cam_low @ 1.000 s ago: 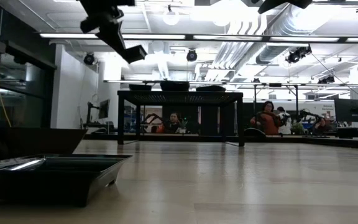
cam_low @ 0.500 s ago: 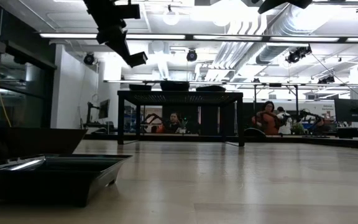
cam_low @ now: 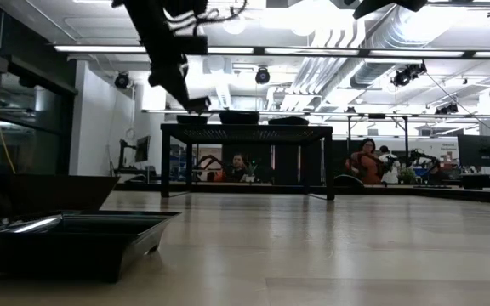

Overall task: Pick & Place Mini shaped plates
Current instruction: Stack the square plate on top of the square plate on the shelf

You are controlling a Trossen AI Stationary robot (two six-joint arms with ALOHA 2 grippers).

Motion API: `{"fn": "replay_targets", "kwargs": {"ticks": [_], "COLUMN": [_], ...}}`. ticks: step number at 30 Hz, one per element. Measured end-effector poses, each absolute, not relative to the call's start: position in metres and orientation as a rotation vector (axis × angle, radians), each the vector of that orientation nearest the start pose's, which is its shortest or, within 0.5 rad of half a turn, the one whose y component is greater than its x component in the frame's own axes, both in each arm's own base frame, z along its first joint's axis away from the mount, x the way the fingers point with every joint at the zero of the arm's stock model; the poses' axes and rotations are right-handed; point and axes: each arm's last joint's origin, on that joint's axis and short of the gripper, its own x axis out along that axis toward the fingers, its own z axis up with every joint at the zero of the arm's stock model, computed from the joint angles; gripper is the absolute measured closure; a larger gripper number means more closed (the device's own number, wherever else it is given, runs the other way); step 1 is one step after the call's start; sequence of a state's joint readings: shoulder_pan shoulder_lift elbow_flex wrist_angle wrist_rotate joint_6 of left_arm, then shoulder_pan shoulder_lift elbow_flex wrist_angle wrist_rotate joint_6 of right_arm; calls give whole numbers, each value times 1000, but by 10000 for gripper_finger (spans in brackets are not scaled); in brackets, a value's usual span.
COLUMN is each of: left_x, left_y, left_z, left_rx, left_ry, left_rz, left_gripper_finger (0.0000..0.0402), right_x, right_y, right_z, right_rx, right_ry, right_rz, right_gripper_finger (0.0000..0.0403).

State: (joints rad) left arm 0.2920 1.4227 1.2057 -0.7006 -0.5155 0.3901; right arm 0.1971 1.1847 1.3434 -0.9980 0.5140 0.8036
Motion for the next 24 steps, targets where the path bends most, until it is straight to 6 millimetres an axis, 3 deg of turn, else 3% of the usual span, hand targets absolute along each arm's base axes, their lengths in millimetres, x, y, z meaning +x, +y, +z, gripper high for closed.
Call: {"fn": "replay_targets", "kwargs": {"ticks": [7, 24], "left_x": [279, 279], "left_y": [99, 100], "left_z": [286, 288], "left_rx": [445, 436], "left_ry": [1115, 1100], "left_rz": [600, 633], "left_gripper_finger": [399, 399], "right_x": [214, 214], "right_y": [28, 28], "right_z": [377, 377], "right_rx": [470, 462], "right_ry": [616, 614], "right_rz": [-582, -586], "right_gripper_finger": [253, 253]}}
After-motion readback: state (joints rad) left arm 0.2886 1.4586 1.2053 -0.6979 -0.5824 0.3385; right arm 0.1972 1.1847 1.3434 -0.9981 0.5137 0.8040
